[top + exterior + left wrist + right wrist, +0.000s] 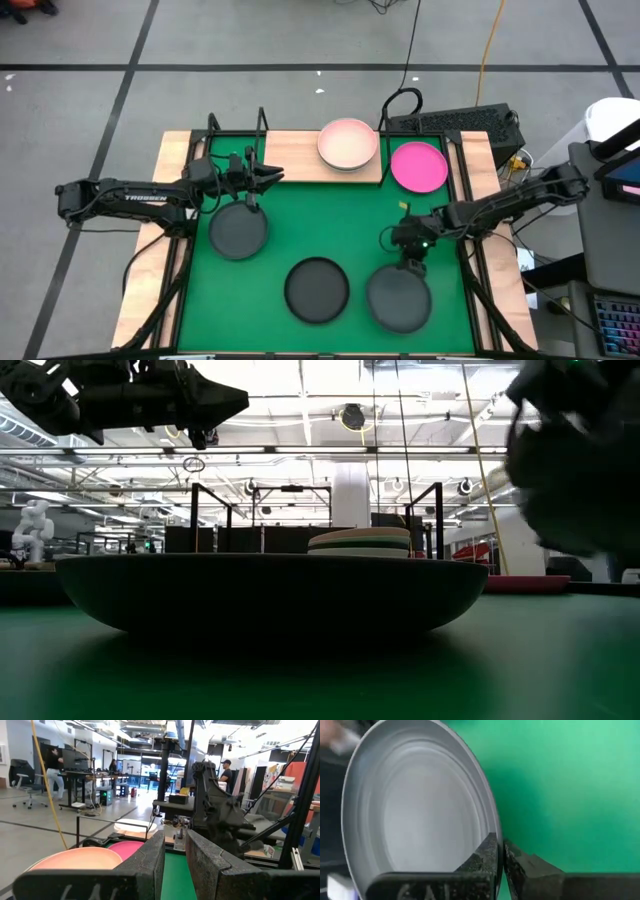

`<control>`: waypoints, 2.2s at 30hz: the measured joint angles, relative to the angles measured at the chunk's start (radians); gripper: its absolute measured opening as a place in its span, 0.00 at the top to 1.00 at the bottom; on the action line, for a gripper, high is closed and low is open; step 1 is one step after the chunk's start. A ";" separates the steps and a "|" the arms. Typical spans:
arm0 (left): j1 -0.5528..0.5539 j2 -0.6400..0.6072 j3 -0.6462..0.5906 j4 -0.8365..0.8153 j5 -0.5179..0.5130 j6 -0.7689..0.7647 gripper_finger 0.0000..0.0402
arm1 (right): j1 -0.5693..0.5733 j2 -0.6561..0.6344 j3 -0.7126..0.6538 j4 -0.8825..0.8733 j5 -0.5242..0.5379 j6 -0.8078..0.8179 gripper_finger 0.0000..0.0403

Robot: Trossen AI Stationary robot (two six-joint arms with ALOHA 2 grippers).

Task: Place and stack plates onto a shelf
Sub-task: Put the right black plate on the shelf

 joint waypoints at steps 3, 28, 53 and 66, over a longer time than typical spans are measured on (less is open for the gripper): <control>0.000 0.000 0.000 0.000 0.000 0.000 0.80 | -0.050 0.000 0.053 0.046 0.012 -0.054 0.99; 0.003 -0.287 0.001 -0.113 -0.152 0.102 0.80 | -0.625 0.437 0.784 0.251 0.338 -0.573 1.00; 0.003 -0.370 0.062 -0.314 -0.260 0.240 0.80 | -0.779 0.871 1.013 0.426 0.310 -0.549 1.00; 0.002 -0.369 0.062 -0.310 -0.260 0.220 0.80 | -0.777 0.925 1.013 0.449 0.338 -0.577 0.99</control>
